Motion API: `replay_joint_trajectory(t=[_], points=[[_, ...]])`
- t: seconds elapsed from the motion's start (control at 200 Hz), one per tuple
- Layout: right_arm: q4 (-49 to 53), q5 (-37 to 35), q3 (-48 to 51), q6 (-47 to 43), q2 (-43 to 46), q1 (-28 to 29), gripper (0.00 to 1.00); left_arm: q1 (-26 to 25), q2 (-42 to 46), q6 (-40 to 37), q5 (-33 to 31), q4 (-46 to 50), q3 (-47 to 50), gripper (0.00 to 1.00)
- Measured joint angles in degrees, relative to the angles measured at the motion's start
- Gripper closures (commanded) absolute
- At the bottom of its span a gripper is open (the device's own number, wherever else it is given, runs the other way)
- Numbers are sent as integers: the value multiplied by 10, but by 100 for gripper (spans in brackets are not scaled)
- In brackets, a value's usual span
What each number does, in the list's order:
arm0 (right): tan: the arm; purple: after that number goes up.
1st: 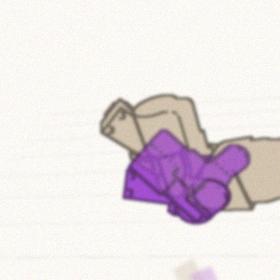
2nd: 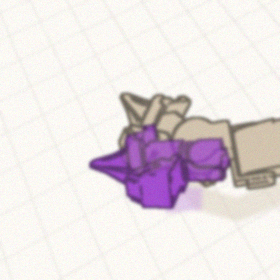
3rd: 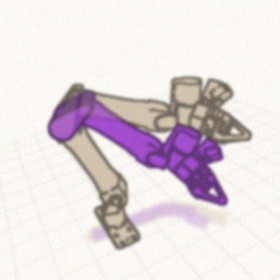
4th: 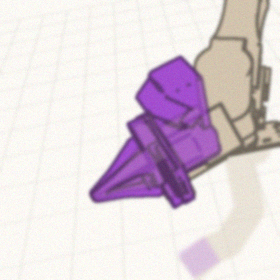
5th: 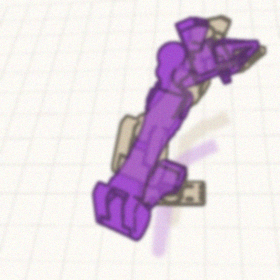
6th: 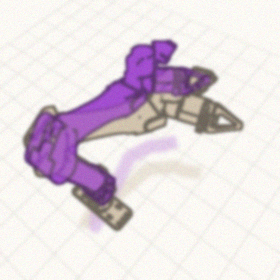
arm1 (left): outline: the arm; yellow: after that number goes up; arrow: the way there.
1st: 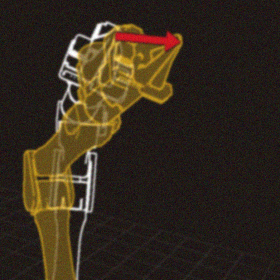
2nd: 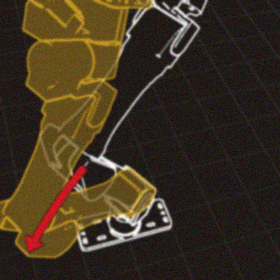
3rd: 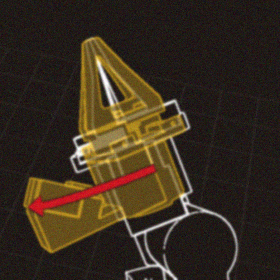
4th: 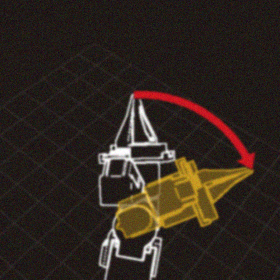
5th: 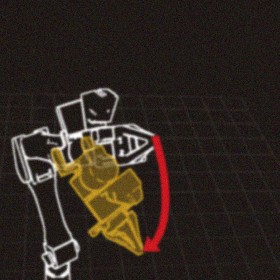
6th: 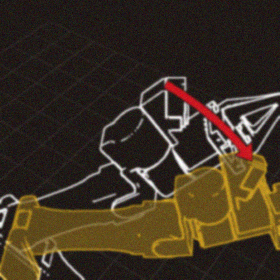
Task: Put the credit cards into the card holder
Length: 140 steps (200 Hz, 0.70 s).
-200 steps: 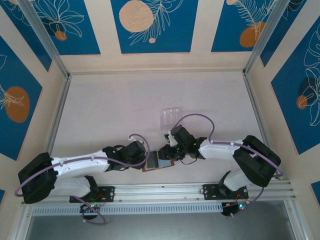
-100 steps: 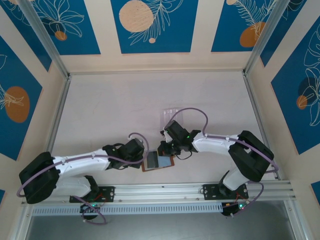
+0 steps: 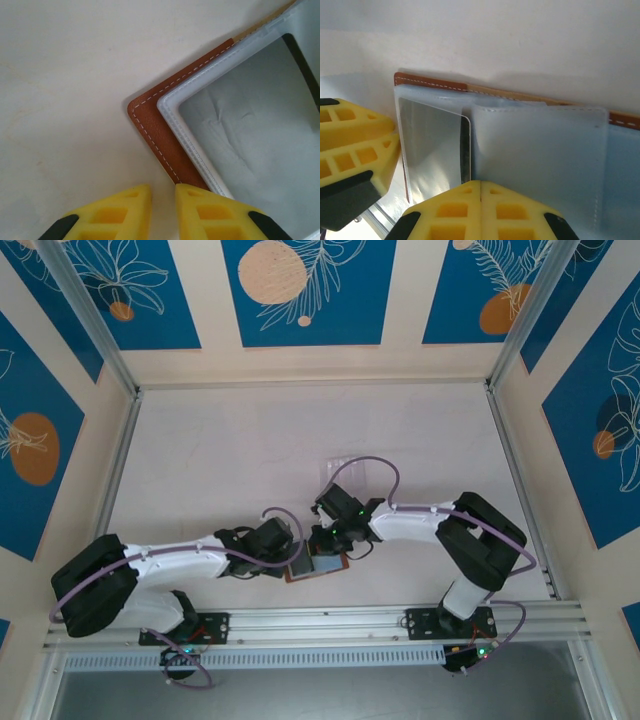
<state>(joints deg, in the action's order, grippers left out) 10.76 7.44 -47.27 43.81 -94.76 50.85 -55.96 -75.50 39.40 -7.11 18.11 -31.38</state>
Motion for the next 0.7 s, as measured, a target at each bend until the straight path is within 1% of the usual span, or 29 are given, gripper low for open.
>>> replay_joint_trajectory(t=[0.19,0.265,0.4,0.505,0.56,0.65,0.7], points=[[0,0,-2,0,-1,3,96,1,-4,-4,0,-3,0,80],[-5,0,-2,3,-5,8,91,1,-4,-4,0,-3,0,80],[-7,-5,-3,7,-14,14,87,1,-4,-3,0,-3,0,80],[24,-27,-13,4,-1,14,83,1,-4,-3,0,-3,0,80],[60,-54,-27,-2,15,14,78,1,-4,-3,0,-5,0,80],[127,-105,-59,-9,59,13,63,1,-4,-3,0,-7,2,80],[159,-135,-76,-17,83,13,58,1,-4,-3,0,-9,2,80]])
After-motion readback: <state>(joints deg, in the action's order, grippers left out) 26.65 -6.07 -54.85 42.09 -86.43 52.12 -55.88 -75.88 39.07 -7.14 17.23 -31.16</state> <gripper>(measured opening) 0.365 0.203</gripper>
